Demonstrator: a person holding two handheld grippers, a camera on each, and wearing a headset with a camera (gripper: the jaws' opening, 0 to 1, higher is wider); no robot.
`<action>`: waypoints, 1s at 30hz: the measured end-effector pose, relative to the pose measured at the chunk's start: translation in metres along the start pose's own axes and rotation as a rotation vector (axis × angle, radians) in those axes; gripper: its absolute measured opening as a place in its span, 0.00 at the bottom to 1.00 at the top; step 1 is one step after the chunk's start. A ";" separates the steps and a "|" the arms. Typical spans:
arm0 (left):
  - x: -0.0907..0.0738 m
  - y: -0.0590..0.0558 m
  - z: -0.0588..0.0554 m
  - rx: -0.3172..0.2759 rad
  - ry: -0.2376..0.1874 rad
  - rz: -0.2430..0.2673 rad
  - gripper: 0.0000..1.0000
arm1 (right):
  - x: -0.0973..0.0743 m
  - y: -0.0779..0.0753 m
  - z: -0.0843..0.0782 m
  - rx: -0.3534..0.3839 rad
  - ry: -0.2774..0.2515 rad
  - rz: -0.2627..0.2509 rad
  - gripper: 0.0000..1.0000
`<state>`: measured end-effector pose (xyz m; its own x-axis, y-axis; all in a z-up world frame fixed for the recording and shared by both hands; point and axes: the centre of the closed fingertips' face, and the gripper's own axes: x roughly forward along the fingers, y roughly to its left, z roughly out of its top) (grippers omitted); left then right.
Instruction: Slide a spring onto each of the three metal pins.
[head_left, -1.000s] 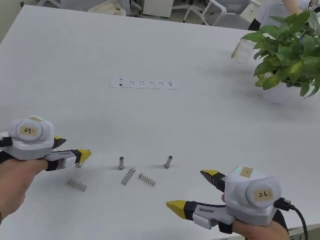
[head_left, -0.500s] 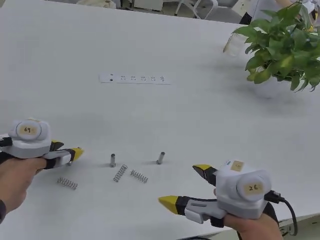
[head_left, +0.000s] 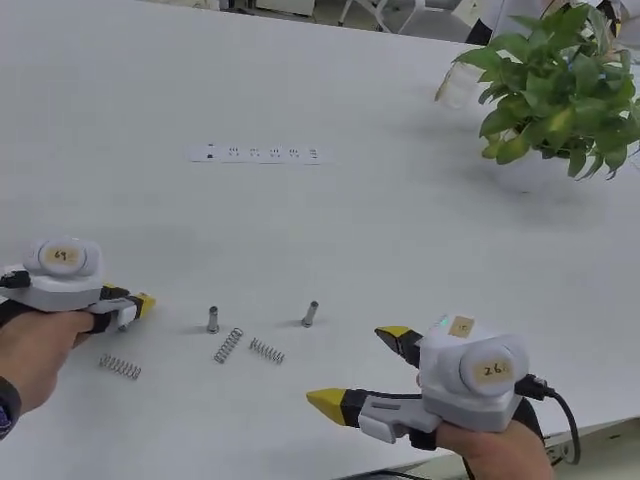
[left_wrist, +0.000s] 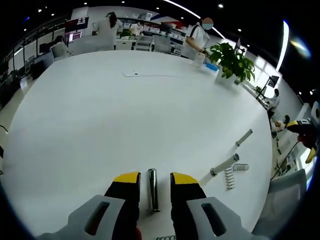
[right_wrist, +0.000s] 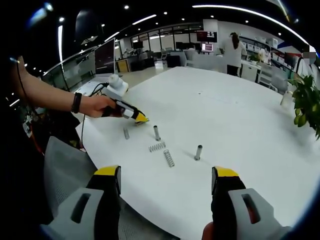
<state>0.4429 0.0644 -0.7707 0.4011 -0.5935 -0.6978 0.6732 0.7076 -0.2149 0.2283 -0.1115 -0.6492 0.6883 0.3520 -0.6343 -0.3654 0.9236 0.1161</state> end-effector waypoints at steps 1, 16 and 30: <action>0.001 0.000 0.000 0.004 0.004 0.001 0.16 | 0.000 0.000 0.000 0.000 0.001 0.000 0.73; 0.008 0.001 -0.005 0.071 0.035 0.048 0.08 | -0.002 -0.004 -0.002 0.011 0.006 -0.003 0.73; 0.009 0.001 -0.005 0.118 0.045 0.062 0.00 | -0.005 -0.010 -0.008 0.036 -0.001 -0.019 0.72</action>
<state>0.4442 0.0618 -0.7803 0.4179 -0.5302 -0.7377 0.7172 0.6910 -0.0903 0.2229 -0.1237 -0.6533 0.6953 0.3345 -0.6362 -0.3292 0.9350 0.1318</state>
